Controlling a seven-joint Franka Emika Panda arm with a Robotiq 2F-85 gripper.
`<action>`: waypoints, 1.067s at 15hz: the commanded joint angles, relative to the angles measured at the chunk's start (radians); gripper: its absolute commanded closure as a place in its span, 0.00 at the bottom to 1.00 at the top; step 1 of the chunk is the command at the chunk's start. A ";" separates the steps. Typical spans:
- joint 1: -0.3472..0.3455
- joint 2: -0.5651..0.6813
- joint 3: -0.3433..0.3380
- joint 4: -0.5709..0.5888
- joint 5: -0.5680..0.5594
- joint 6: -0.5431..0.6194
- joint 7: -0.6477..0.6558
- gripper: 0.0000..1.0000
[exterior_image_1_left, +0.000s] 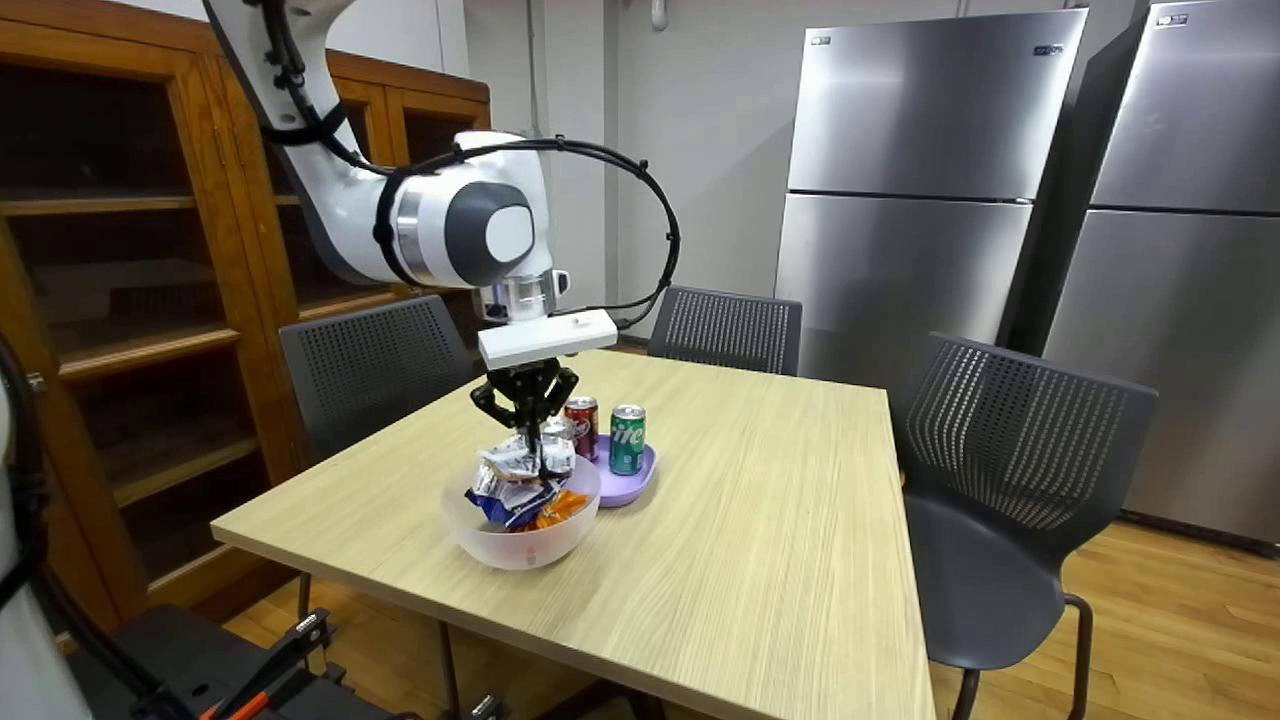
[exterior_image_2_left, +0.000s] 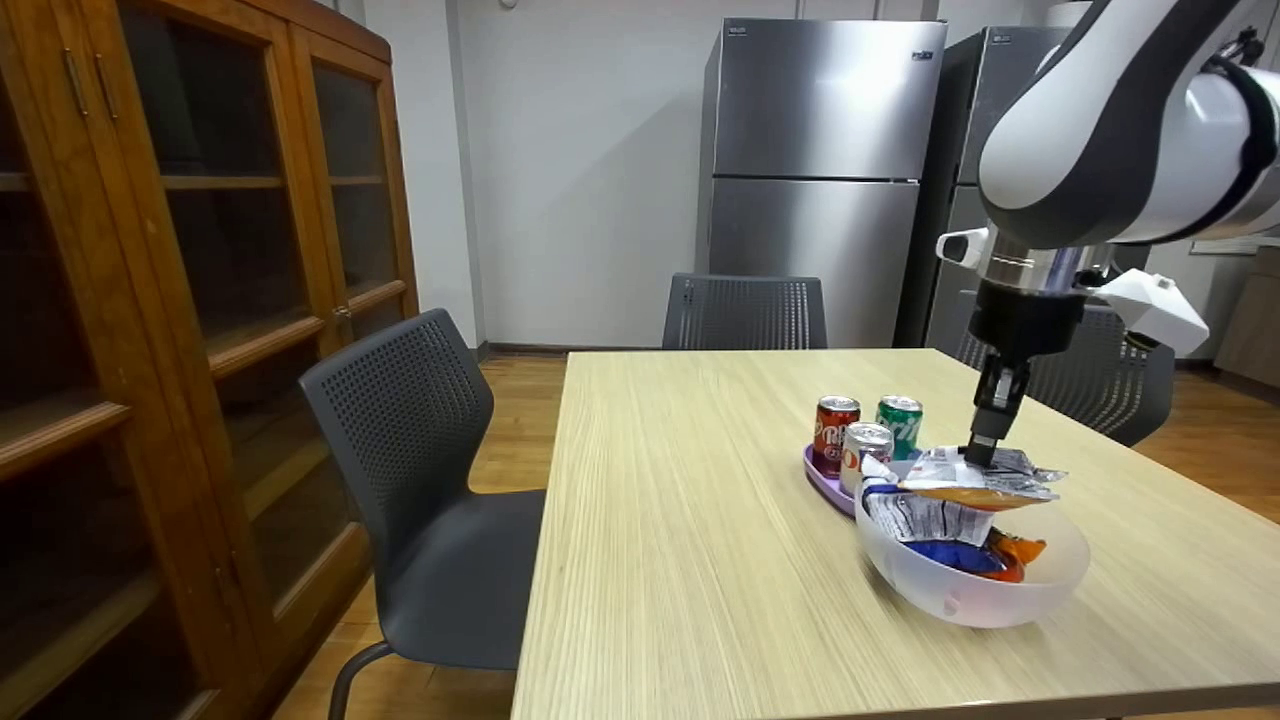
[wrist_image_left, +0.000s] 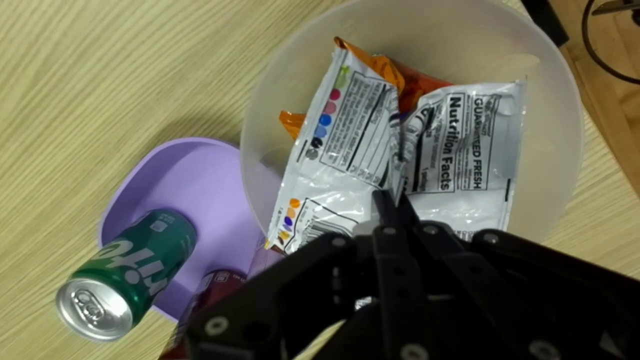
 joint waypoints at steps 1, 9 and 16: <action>-0.027 0.018 0.008 0.022 0.026 -0.013 -0.068 1.00; -0.042 0.050 0.005 0.049 0.007 -0.032 -0.069 1.00; -0.041 0.057 0.006 0.054 -0.001 -0.033 -0.057 1.00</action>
